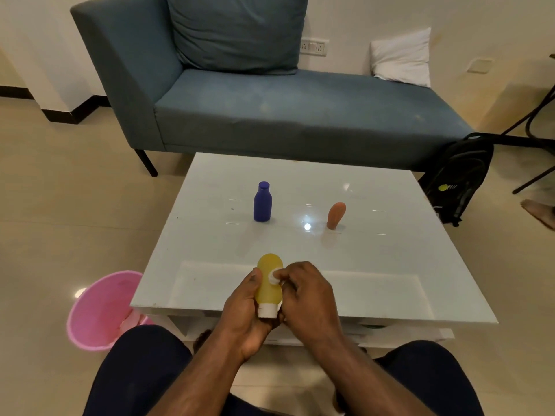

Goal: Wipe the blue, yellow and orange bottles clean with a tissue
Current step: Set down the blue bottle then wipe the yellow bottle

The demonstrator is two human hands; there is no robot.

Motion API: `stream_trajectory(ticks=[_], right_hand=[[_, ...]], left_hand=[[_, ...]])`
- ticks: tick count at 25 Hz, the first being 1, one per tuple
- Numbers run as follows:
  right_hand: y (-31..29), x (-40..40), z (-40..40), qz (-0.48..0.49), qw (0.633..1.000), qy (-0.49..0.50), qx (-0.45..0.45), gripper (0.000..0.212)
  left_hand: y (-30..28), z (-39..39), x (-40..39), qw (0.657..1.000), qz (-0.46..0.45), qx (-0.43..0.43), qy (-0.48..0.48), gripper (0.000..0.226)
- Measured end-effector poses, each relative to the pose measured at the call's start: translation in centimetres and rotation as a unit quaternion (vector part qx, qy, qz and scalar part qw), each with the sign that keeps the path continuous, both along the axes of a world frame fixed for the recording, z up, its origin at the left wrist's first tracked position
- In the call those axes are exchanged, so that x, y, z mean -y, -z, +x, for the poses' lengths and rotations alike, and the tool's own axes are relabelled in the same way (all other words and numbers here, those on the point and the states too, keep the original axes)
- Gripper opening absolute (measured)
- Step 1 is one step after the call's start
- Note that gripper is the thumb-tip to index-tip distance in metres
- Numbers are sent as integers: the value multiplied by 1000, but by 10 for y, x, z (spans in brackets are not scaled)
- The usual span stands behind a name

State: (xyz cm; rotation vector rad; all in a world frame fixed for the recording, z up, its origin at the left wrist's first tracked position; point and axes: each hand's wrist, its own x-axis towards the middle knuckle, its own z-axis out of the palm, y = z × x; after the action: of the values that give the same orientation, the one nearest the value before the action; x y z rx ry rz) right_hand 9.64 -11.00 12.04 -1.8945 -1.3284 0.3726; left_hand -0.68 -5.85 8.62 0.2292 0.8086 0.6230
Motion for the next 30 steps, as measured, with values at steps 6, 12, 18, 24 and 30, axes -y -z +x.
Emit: stream_trajectory(ticks=[6,12,18,24,30], right_hand=[[-7,-2,-2,-12,1000,18,1,20],[-9,9,-3,-23,1000,0,-15,21],[-16,13,-13,28,999,24,-35,21],[-10,12,2,100,993,0,66,22],[-13,10,10,111,990,-21,84,20]], left_hand=[[-13,5,-2,1000,-7,29,9,53],[-21,15,-13,998,-31,45,-28,50],[-30,22,-21,994,-77,65,-39,50],[-48,28,-24,993,-77,74,-58,51],[-48,31,-22,992,-73,81,-62,50]])
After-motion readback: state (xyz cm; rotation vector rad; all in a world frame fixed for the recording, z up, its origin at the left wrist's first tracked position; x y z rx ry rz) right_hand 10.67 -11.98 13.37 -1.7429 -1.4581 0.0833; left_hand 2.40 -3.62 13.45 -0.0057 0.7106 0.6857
